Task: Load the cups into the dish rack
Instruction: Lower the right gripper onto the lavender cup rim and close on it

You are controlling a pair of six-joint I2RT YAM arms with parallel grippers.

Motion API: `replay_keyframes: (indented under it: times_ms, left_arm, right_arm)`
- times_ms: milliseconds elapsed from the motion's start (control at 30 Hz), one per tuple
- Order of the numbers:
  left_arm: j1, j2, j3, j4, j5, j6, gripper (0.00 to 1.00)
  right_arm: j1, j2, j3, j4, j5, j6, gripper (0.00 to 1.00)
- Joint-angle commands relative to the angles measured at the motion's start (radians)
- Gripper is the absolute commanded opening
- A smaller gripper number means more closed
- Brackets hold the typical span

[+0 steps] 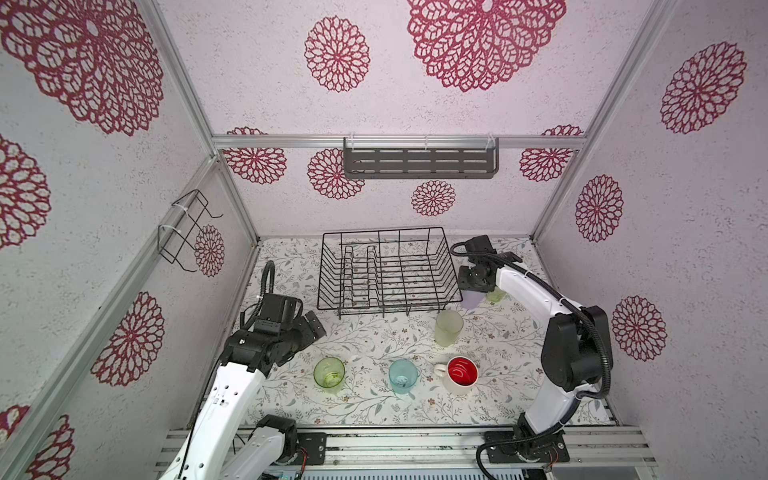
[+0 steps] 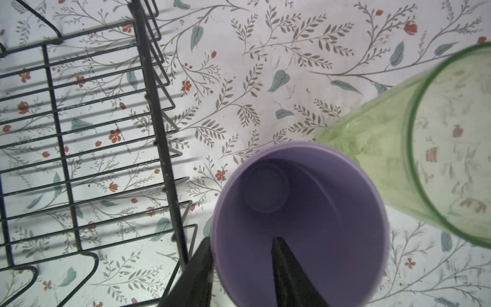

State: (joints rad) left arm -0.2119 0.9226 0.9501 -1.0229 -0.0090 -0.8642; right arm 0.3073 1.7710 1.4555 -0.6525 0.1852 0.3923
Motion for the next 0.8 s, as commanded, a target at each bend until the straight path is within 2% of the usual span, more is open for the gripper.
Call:
replay_keyframes:
  times_ms: [0,133,267,367,433,567,700,767]
  left_arm:
    - [-0.007,0.012,0.026,0.018,-0.001,0.011,0.97]
    - [-0.007,0.024,0.024,0.045,0.022,0.014,0.97]
    - [-0.007,0.037,0.037,0.053,0.021,0.014,0.97]
    - [-0.007,0.049,0.044,0.079,0.039,0.01,0.97]
    - [-0.007,0.062,0.06,0.079,0.056,0.008,0.97]
    - [-0.007,0.072,0.063,0.098,0.055,0.011,0.97]
    - [-0.008,0.082,0.084,0.085,0.06,0.012,0.97]
    - [-0.007,0.079,0.07,0.103,0.051,0.009,0.97]
  right_arm:
    - [0.002,0.002,0.003,-0.022,0.042,-0.004,0.34]
    - [0.001,-0.021,-0.019,-0.012,0.042,-0.006,0.24]
    - [0.001,-0.03,-0.022,-0.013,0.034,-0.018,0.19]
    - [0.001,-0.033,-0.035,-0.01,0.034,-0.017,0.21]
    - [0.001,-0.018,-0.028,-0.02,0.038,-0.016,0.29]
    - [0.002,-0.003,-0.016,-0.044,0.047,-0.023,0.3]
    - [0.001,-0.003,-0.009,-0.04,0.039,-0.023,0.12]
    - [0.002,-0.014,-0.01,-0.042,0.042,-0.019,0.06]
